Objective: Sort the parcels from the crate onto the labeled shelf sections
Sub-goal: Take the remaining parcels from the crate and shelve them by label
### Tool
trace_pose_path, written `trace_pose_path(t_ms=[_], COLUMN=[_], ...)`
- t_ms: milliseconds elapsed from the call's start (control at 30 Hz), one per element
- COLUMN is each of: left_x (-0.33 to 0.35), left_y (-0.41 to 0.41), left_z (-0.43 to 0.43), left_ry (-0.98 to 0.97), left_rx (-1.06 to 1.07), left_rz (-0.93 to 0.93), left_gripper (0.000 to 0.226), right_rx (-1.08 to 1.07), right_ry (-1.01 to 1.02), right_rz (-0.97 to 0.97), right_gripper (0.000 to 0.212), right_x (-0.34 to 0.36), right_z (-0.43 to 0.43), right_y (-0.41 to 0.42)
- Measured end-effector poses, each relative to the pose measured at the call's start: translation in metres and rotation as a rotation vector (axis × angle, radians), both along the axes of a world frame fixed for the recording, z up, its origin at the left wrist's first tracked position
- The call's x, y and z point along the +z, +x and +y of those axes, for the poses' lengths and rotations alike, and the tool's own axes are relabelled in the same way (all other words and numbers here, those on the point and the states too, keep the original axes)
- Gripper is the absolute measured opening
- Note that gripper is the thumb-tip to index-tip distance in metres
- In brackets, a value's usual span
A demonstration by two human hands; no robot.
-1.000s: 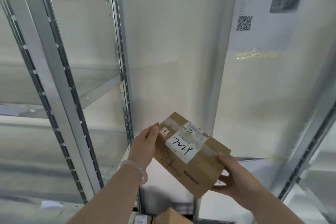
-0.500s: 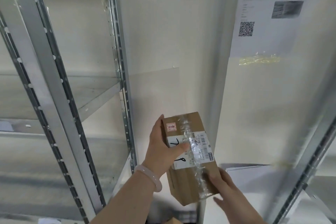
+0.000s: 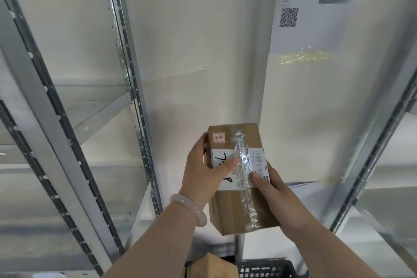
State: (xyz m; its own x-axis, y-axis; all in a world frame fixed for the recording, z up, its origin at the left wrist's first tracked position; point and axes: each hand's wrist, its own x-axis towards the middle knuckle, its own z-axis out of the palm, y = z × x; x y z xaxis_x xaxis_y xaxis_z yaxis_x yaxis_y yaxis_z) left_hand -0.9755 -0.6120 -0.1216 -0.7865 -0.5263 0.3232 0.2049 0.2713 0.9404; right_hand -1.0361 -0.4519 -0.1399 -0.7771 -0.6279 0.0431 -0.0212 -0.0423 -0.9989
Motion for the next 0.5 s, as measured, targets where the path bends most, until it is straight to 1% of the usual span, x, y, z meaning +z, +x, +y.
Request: trace_pose_path(t_ms=[100, 167, 233, 267, 333, 400, 500], left_x=[0.001, 0.003, 0.002, 0.001, 0.000, 0.000, 0.004], left_y=[0.000, -0.003, -0.009, -0.013, -0.018, -0.021, -0.020], left_z=[0.005, 0.008, 0.013, 0.015, 0.023, 0.033, 0.054], left_ry=[0.018, -0.022, -0.092, -0.127, -0.135, -0.131, -0.101], left_rx=[0.003, -0.017, -0.030, -0.026, -0.014, -0.049, -0.164], left_rz=[0.030, 0.042, 0.039, 0.021, -0.038, -0.052, -0.035], left_gripper=[0.054, 0.052, 0.054, 0.060, 0.075, 0.081, 0.089], right_rx=[-0.036, -0.065, -0.111, -0.130, -0.171, -0.215, -0.322], right_ry=[-0.018, -0.038, -0.042, -0.042, -0.043, -0.048, -0.043], right_rz=[0.045, 0.066, 0.093, 0.110, 0.140, 0.145, 0.148], right_gripper=[0.046, 0.041, 0.040, 0.041, 0.044, 0.045, 0.044], right_x=[0.000, 0.002, 0.002, 0.002, 0.003, 0.003, 0.003], right_z=[0.004, 0.008, 0.014, 0.018, 0.026, 0.036, 0.057], right_y=[0.000, 0.001, 0.001, 0.002, 0.004, 0.006, 0.014])
